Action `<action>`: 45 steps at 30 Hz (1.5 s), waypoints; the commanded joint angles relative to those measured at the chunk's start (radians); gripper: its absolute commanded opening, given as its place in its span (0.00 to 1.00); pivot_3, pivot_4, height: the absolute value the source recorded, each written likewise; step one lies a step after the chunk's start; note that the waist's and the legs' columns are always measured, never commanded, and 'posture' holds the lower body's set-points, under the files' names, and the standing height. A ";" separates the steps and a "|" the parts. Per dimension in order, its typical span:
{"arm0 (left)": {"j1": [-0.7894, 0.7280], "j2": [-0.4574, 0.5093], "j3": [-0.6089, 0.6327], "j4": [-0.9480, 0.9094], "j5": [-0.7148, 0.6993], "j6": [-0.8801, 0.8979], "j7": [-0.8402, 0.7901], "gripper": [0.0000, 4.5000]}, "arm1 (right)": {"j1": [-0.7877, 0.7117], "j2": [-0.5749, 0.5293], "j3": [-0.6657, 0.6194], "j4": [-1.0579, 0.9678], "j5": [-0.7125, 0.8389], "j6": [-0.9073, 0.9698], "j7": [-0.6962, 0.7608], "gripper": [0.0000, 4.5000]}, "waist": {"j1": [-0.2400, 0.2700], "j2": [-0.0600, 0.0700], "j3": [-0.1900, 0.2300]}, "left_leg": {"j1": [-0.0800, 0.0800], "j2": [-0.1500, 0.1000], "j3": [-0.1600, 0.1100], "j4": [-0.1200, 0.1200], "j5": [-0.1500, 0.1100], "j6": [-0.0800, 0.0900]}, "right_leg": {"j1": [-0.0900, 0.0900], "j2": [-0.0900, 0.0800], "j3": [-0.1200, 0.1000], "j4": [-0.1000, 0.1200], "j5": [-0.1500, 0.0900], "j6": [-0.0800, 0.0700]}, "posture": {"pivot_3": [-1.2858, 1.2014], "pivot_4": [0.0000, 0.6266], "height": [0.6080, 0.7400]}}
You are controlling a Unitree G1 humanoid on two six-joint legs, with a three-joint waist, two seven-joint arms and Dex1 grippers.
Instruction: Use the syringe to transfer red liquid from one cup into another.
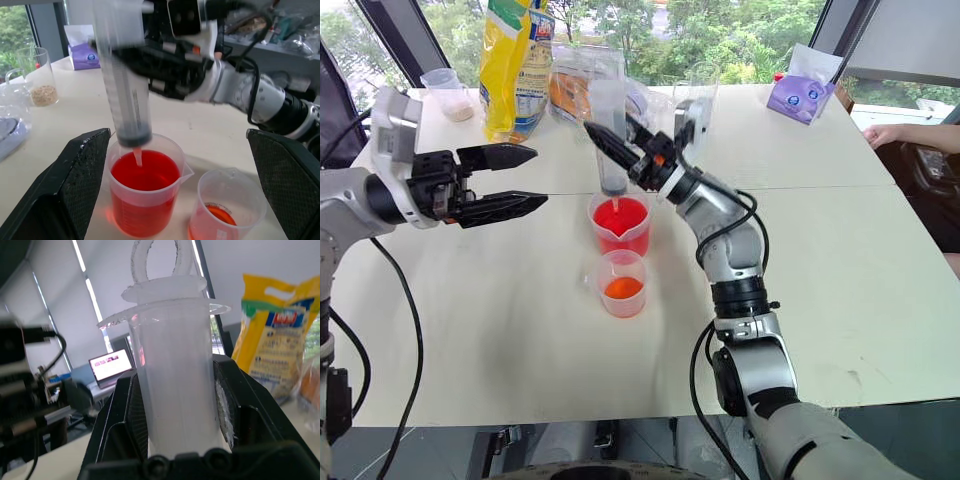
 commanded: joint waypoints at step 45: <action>-0.373 -0.299 -0.168 0.304 0.280 -0.118 -0.021 0.01 | 0.081 0.004 0.093 -0.037 -0.067 -0.103 -0.006 0.32 | 0.000 0.000 0.000 | 0.000 0.000 -0.001 0.000 0.001 -0.001 | 0.000 0.000 0.000 0.001 0.000 0.000 | 0.52 0.24 1.00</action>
